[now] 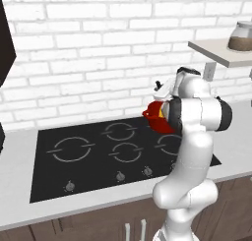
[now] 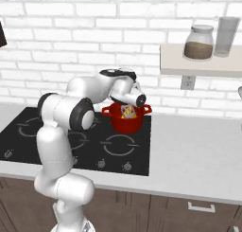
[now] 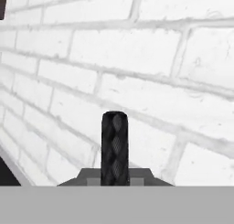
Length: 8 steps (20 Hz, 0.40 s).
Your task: Put the lemon and corn in the pot. Retrieve the spatula and lightly stir the vegetables in the pot.
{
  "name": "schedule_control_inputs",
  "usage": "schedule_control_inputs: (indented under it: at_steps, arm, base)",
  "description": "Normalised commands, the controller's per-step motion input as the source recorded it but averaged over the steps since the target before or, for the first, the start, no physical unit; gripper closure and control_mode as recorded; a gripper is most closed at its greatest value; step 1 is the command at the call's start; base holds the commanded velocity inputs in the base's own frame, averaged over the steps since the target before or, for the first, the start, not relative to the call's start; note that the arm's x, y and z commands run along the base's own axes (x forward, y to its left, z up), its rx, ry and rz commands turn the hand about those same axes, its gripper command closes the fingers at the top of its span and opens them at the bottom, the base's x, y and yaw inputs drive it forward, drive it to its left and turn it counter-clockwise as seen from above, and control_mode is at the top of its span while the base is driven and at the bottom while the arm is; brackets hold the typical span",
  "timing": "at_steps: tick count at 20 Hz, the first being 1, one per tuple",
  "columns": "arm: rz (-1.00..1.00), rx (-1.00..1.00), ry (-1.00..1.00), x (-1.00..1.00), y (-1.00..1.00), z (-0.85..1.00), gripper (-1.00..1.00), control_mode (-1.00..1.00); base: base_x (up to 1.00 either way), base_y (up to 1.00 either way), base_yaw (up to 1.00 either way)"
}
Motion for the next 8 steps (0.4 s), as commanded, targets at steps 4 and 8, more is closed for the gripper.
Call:
schedule_control_inputs:
  at_steps: [4,8]
  arm:
    - [0.15,0.36,0.0,-0.33,-0.18,0.23,1.0,-1.0]
    - [0.22,0.38,-0.03,-0.03,-0.34,0.08,1.0,-1.0]
  base:
    - [0.0,0.0,0.0]
    - [0.0,0.0,0.0]
